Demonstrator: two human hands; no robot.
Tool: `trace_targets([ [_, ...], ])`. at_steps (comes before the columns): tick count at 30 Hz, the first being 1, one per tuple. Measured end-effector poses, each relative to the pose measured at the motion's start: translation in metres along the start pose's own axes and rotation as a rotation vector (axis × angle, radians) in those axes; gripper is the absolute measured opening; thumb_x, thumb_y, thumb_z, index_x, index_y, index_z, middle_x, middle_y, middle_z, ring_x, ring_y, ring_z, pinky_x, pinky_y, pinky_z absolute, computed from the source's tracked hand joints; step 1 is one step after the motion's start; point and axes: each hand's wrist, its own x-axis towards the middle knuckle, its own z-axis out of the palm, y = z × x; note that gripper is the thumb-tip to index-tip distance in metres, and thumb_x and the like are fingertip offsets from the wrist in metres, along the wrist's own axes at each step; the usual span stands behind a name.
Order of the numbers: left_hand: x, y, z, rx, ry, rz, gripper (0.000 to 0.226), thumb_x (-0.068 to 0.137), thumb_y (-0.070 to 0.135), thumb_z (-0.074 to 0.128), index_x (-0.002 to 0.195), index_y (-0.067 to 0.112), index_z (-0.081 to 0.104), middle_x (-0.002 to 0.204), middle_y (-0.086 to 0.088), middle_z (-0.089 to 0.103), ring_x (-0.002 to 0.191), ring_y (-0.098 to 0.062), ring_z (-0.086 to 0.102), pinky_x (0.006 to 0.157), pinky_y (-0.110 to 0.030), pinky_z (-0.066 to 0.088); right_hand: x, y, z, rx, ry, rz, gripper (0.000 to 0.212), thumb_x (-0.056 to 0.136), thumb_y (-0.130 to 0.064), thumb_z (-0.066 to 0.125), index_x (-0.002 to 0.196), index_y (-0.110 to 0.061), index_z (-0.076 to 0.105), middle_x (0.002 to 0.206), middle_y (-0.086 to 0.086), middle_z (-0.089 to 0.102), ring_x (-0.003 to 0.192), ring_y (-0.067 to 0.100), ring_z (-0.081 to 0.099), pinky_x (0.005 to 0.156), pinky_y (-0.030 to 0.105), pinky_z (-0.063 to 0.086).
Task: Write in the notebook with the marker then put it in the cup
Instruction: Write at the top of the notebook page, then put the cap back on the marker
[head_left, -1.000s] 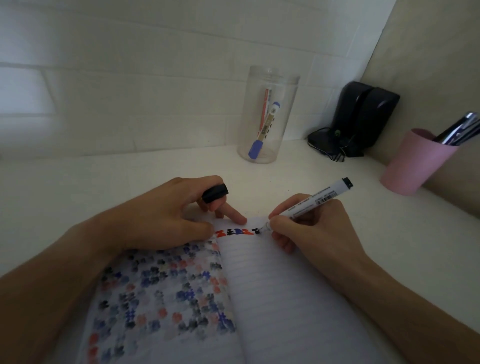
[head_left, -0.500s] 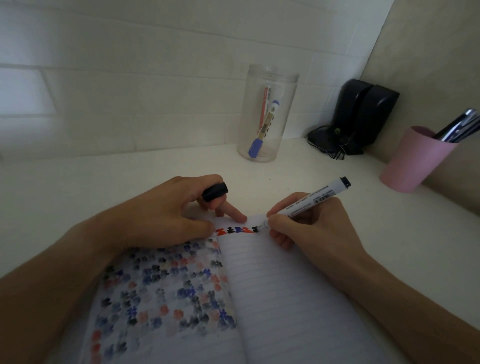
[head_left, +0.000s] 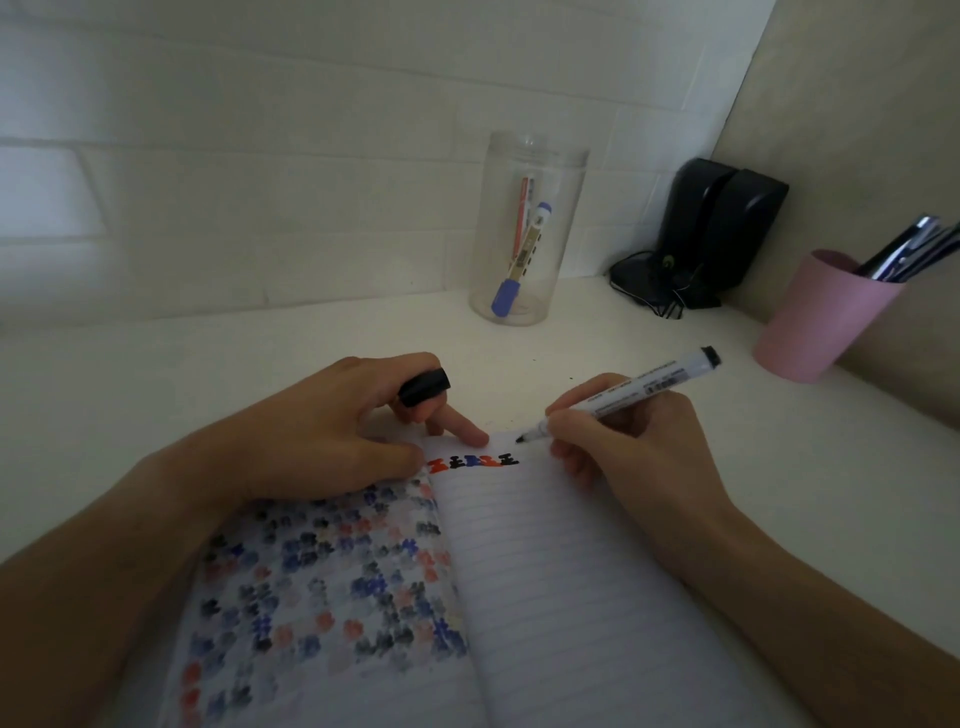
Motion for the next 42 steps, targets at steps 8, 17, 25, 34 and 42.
trace_targets([
  [8,0.001,0.001,0.000,-0.016,0.010,-0.033,0.029,0.089,-0.004,0.068,0.083,0.011,0.044,0.115,0.023,0.078,0.108,-0.013,0.068,0.093,-0.045,0.052,0.001,-0.006,-0.006,0.259,0.082,-0.106,0.010,0.083,0.000,0.072,0.091,-0.006,0.071,0.066,0.007,0.065,0.057,0.016,0.057,0.050,0.022,0.049],
  [17,0.007,-0.007,0.007,-0.143,0.237,-0.013,0.046,0.107,0.030,0.028,0.087,0.023,0.070,0.105,0.008,0.081,0.096,-0.018,0.072,0.091,-0.036,0.052,0.000,-0.014,-0.002,0.839,-0.226,0.330,0.018,0.077,-0.017,0.059,0.075,-0.002,0.069,0.063,0.007,0.048,0.050,0.014,0.043,0.041,0.020,0.034],
  [25,0.006,0.000,0.009,0.057,0.540,0.081,0.032,0.083,0.036,0.076,0.113,0.027,0.080,0.093,0.013,0.080,0.088,-0.009,0.073,0.083,-0.006,0.051,0.002,-0.004,-0.001,0.837,-0.156,0.281,0.026,0.069,-0.009,0.067,0.091,-0.006,0.079,0.083,0.013,0.075,0.065,0.015,0.069,0.057,0.021,0.058],
  [34,0.005,0.007,0.009,0.017,0.595,0.113,0.020,0.074,0.036,0.084,0.092,0.030,0.076,0.083,0.018,0.076,0.079,-0.005,0.073,0.080,-0.009,0.054,-0.002,-0.005,-0.001,0.869,-0.121,0.222,0.025,0.070,-0.001,0.069,0.093,-0.007,0.075,0.089,0.015,0.079,0.076,0.020,0.078,0.063,0.021,0.061],
  [42,0.006,0.014,0.012,0.031,0.540,0.162,0.021,0.077,0.033,0.083,0.096,0.024,0.080,0.084,0.018,0.076,0.082,-0.008,0.073,0.080,-0.009,0.054,-0.006,-0.009,0.002,0.675,-0.148,0.105,0.063,0.034,-0.034,0.099,0.090,-0.011,0.081,0.095,0.018,0.080,0.089,0.026,0.078,0.070,0.020,0.059],
])
